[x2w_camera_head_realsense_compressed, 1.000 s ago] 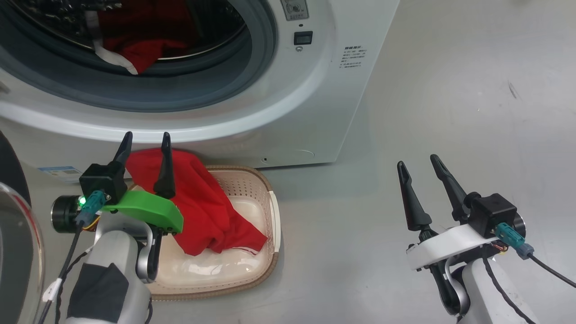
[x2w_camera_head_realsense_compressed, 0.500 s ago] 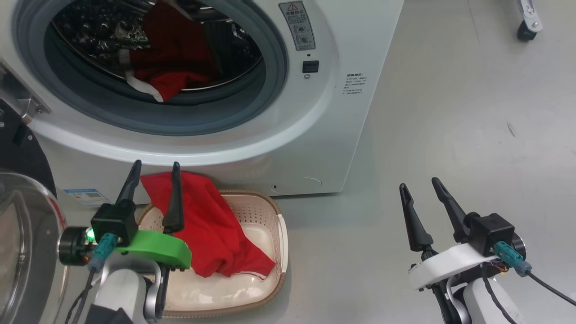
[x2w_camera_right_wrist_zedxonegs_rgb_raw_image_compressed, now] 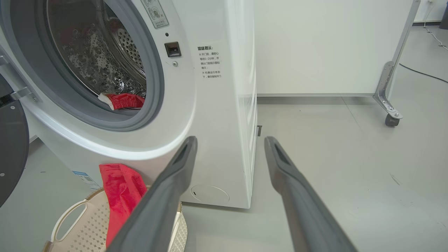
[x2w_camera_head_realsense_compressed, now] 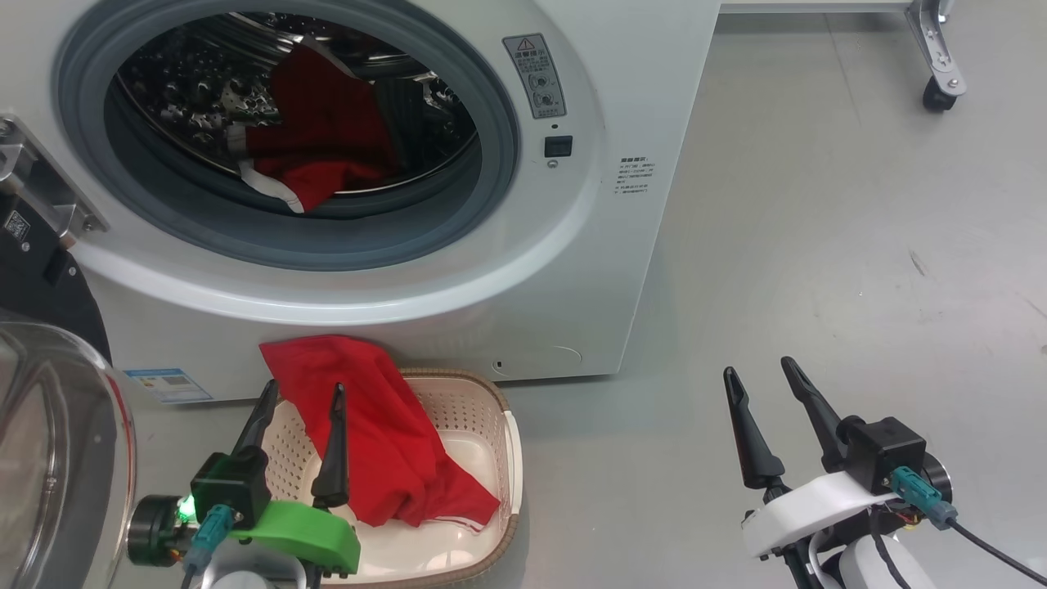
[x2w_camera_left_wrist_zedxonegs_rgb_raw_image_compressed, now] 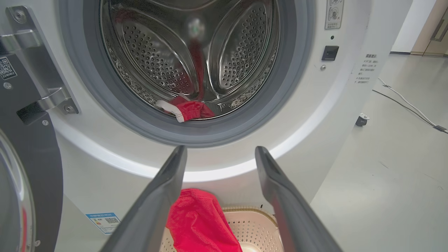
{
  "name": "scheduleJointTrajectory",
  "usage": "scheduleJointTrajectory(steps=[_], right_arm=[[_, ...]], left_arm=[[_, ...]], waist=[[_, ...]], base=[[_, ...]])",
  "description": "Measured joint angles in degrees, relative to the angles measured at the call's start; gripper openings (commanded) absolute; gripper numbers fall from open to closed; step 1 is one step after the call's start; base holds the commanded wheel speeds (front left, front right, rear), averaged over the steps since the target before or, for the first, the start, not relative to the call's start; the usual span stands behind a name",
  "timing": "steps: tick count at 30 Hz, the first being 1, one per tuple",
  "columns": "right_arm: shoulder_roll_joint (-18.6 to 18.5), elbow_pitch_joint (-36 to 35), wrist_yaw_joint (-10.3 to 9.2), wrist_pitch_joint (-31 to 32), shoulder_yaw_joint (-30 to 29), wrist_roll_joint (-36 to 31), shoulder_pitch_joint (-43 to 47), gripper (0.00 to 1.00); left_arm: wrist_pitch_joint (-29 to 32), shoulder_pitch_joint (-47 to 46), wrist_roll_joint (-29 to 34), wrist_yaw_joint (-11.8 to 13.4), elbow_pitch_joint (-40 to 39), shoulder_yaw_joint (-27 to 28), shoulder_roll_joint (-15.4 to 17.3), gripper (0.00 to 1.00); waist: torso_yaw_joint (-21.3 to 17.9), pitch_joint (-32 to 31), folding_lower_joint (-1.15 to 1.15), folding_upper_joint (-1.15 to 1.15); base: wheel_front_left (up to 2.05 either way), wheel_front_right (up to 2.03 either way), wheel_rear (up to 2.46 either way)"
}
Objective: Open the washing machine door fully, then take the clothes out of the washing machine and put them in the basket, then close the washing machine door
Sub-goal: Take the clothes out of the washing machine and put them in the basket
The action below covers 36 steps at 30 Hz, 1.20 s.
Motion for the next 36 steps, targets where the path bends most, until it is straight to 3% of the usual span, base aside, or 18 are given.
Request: scheduleJointTrajectory(steps=[28,36], right_arm=[[0.0,-0.55,-0.08,0.0,1.16,0.1,0.78,1.0],[0.0,-1.67,-0.07,0.0,1.67,0.1,0.7,1.0]], left_arm=[[0.35,3.71,-0.25,1.2,-5.53,-1.31,0.15,1.0],[3.38,3.69,-1.29,1.46,-4.36,-1.75,0.16,1.0]], waist=[[-0.41,0.34,0.0,0.0],[-0.75,2.71,0.0,0.0]], base=[[0.0,0.0,0.0],[0.0,0.0,0.0]])
